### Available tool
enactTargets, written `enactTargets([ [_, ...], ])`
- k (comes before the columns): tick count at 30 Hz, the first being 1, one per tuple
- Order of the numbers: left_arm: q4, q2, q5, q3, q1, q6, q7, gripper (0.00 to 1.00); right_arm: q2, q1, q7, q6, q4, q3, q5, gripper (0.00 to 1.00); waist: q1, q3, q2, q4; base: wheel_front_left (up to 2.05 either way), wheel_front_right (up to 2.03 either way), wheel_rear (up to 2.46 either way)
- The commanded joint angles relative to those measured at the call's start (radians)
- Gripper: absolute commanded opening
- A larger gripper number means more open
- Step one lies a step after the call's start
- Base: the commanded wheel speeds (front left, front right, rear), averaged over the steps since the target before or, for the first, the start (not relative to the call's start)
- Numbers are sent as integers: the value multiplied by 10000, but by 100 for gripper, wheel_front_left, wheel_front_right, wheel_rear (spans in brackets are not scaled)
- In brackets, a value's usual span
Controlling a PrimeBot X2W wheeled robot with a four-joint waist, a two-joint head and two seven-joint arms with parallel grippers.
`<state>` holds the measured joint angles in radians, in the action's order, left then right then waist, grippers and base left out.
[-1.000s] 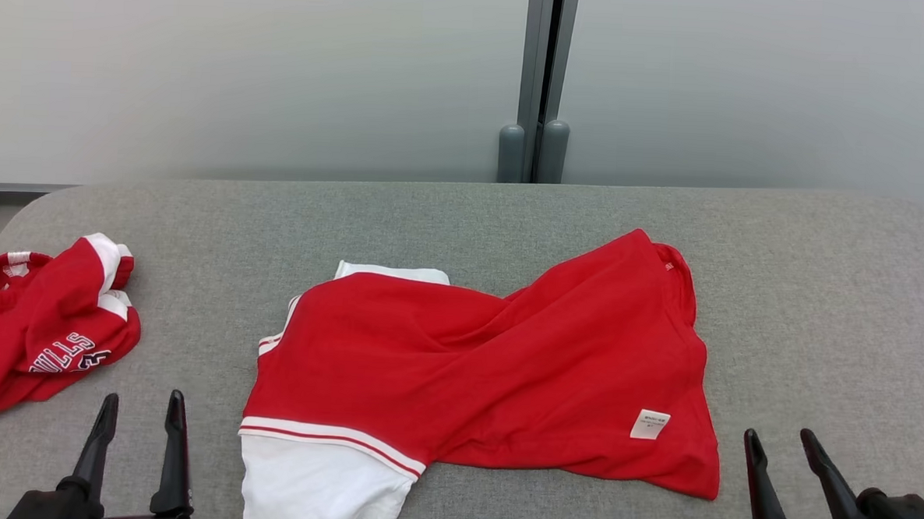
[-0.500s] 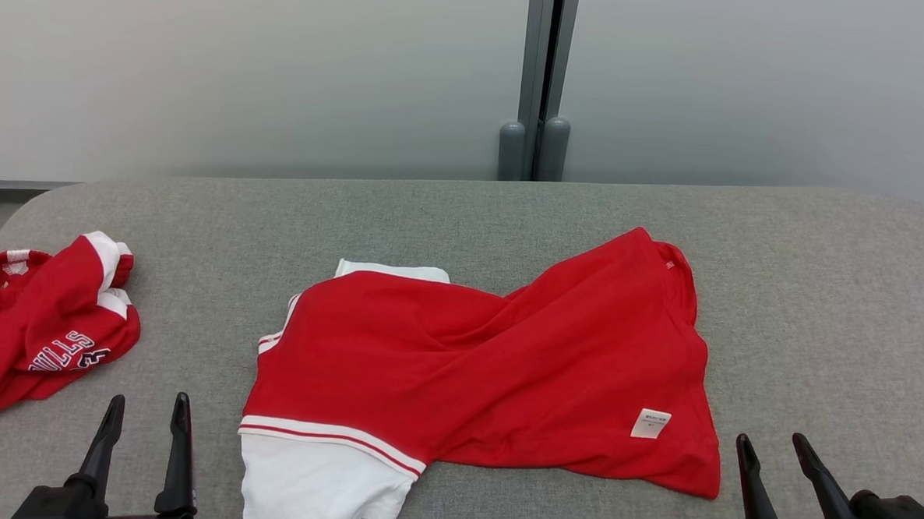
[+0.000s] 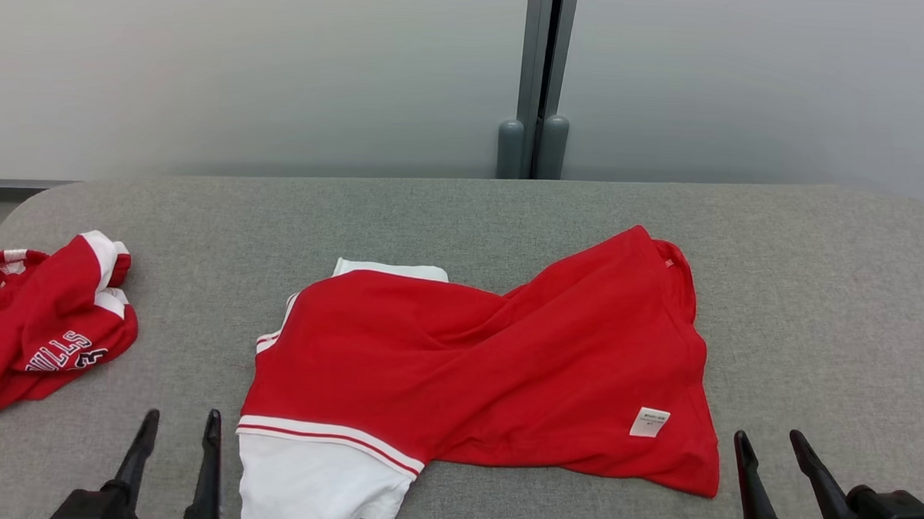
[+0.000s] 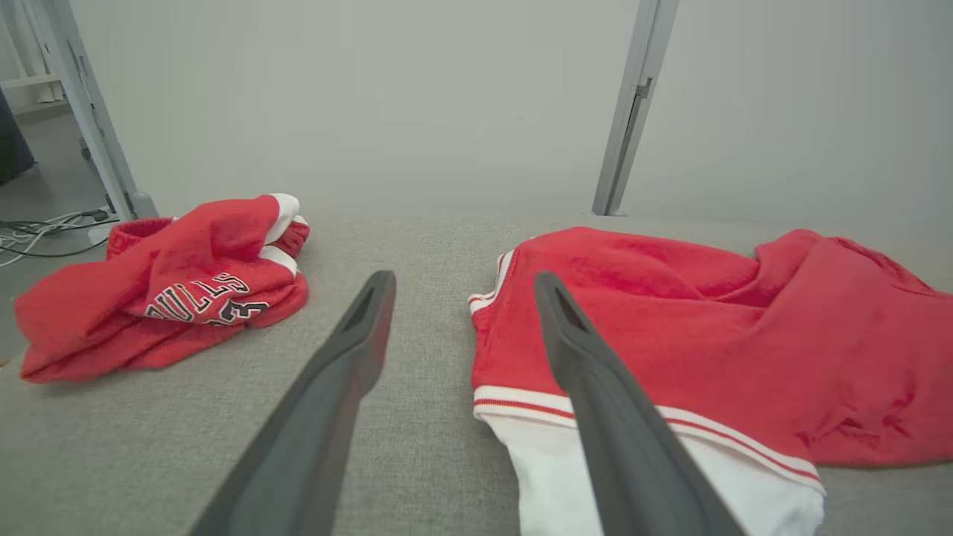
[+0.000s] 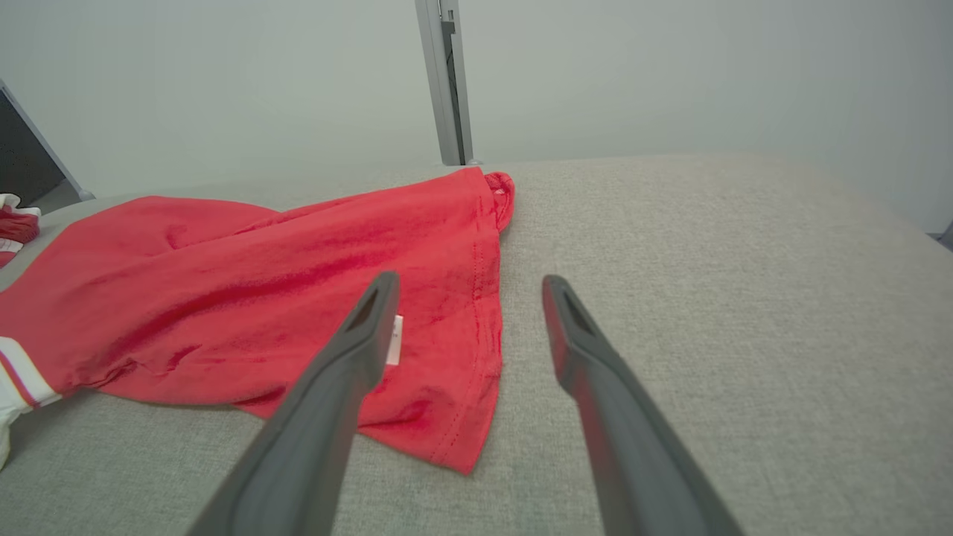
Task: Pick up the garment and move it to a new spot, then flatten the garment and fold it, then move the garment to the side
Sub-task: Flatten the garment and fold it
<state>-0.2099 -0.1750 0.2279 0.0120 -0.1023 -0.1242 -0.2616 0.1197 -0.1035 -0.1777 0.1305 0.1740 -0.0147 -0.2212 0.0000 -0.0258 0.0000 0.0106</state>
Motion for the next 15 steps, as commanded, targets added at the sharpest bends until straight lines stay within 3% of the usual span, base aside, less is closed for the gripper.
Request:
enactTargets([
  [1, -227, -27, 73, 229, 155, -71, 24, 100, 28, 295, -35, 3, 89, 8, -41, 100, 0, -21, 0, -18, 0, 0, 0],
  [7, -952, -246, 248, 1311, 380, -87, 333, 100, 274, 1180, -6, 5, 734, 188, 111, 100, 0, -294, 0, -18, 0, 0, 0],
  [15, -2018, -725, 902, 2736, 765, -65, 536, 100, 651, 2433, 113, 3, 2615, 631, 71, 100, 0, -723, 0, 101, 0, 0, 0],
])
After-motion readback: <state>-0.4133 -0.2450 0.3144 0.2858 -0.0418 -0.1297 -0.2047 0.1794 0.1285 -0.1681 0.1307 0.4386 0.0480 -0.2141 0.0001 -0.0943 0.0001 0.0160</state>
